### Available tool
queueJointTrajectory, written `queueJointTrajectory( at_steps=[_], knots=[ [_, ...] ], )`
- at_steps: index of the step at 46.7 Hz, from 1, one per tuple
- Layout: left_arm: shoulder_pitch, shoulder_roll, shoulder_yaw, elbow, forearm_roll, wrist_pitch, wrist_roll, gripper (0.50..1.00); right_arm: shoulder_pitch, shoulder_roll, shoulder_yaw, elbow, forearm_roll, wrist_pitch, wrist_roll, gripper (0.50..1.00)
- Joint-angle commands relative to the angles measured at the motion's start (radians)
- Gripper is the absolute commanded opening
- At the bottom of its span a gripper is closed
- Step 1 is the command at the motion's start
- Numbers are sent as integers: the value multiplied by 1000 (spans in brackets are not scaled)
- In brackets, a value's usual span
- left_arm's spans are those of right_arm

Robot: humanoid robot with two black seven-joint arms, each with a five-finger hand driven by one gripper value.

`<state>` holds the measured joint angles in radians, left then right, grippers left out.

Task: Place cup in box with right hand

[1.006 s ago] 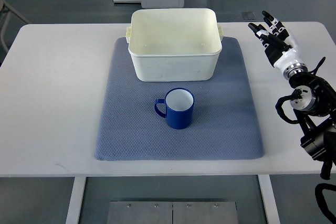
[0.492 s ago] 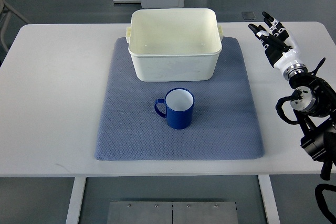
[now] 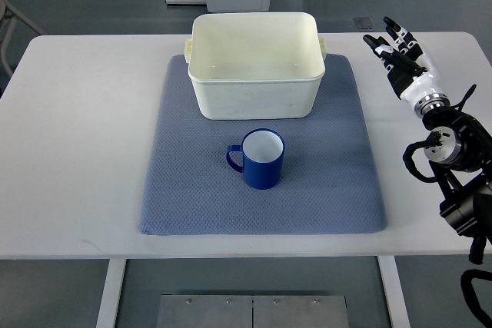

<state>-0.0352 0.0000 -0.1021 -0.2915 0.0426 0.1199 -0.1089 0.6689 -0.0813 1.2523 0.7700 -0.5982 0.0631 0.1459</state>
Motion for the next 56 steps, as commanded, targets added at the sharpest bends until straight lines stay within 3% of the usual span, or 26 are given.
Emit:
queueJointTrajectory(
  at_steps=[1,46,56],
  knots=[
    [0,0,1,0,0,0,0,1000,1,0,-10,0,0,0,0,993],
    [0,0,-1,0,0,0,0,1000,18,3,-14,5,5,4,8,993],
    [0,0,1,0,0,0,0,1000,21,5,-39,60,5,12,14,993]
  ],
)
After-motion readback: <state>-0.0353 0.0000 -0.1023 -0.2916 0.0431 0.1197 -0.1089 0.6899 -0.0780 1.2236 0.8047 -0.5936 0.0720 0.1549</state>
